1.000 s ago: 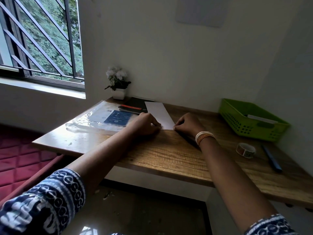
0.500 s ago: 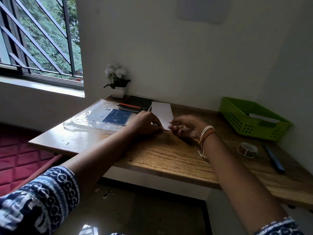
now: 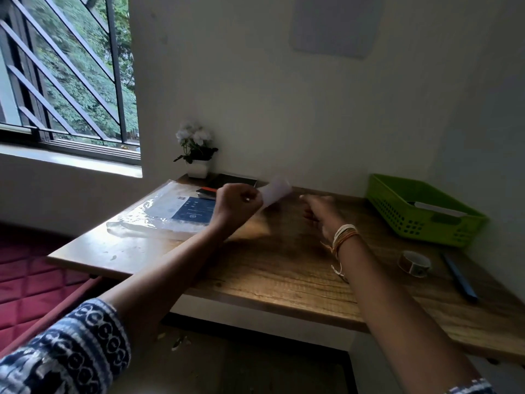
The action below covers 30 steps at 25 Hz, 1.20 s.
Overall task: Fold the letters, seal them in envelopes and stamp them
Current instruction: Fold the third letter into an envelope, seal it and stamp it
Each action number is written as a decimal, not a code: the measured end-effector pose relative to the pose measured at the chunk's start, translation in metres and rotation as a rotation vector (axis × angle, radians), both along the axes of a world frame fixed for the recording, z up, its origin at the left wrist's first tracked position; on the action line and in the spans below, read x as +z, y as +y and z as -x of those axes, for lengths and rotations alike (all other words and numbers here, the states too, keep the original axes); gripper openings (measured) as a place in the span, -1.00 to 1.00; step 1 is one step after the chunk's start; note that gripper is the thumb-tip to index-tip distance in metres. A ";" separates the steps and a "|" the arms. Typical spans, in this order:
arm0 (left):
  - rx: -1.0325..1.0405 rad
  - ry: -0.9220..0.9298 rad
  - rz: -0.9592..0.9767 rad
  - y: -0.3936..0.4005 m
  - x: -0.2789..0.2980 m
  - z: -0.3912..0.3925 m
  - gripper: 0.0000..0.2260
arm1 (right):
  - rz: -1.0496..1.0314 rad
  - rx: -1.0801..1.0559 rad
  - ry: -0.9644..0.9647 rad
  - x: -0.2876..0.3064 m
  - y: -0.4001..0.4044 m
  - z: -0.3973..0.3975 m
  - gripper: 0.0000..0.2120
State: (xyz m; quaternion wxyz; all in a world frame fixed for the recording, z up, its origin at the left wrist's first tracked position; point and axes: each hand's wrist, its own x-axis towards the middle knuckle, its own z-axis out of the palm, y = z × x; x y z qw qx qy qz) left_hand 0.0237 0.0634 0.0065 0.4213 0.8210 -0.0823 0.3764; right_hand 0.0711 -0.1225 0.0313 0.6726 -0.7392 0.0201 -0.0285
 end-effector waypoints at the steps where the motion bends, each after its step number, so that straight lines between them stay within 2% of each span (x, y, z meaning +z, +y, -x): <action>1: -0.039 -0.001 0.263 0.005 0.000 -0.002 -0.94 | -0.020 -0.004 -0.014 -0.001 0.000 0.000 -0.79; 3: -0.224 0.093 0.731 0.015 0.005 -0.004 -0.88 | -0.040 -0.007 -0.022 -0.003 -0.001 0.000 -0.76; 5: -0.376 0.196 0.965 0.020 0.008 -0.005 -0.82 | -0.075 0.036 0.010 -0.004 -0.001 0.001 -0.78; 8: -0.509 0.333 1.041 0.014 0.014 0.003 -0.81 | -0.217 0.069 0.079 -0.001 -0.007 0.000 -0.75; 10: -0.513 0.432 1.009 0.012 0.017 0.008 -0.81 | -0.311 -0.011 0.095 -0.001 -0.016 -0.006 -0.70; 14: -0.476 0.589 0.775 0.011 0.017 0.015 -0.84 | -0.417 -0.202 0.130 -0.004 -0.035 -0.015 -0.83; 15: -0.488 0.631 0.724 0.009 0.017 0.017 -0.86 | -0.396 -0.235 0.146 -0.006 -0.041 -0.016 -0.91; 17: -0.468 0.681 0.652 0.008 0.015 0.018 -0.90 | -0.329 -0.250 0.161 -0.004 -0.051 -0.009 -0.89; 19: -0.330 0.667 0.524 0.009 0.012 0.016 -0.89 | -0.204 -0.214 0.176 -0.005 -0.060 0.008 -0.92; 22: 0.042 0.511 0.011 0.010 0.006 0.010 -0.83 | 0.170 -0.171 0.214 -0.014 -0.066 0.035 -0.72; 24: 0.193 0.520 -0.280 0.007 0.005 0.013 -0.79 | 0.312 -0.207 0.192 -0.016 -0.071 0.042 -0.74; 26: 0.275 0.561 -0.480 0.002 0.003 0.017 -0.72 | 0.326 -0.217 0.218 -0.012 -0.073 0.049 -0.94; 28: 0.352 0.551 -0.620 -0.002 0.000 0.018 -0.60 | 0.357 -0.212 0.240 -0.013 -0.074 0.053 -0.90; 30: 0.434 0.517 -0.680 -0.006 0.001 0.021 -0.54 | 0.388 -0.224 0.218 -0.014 -0.072 0.057 -0.89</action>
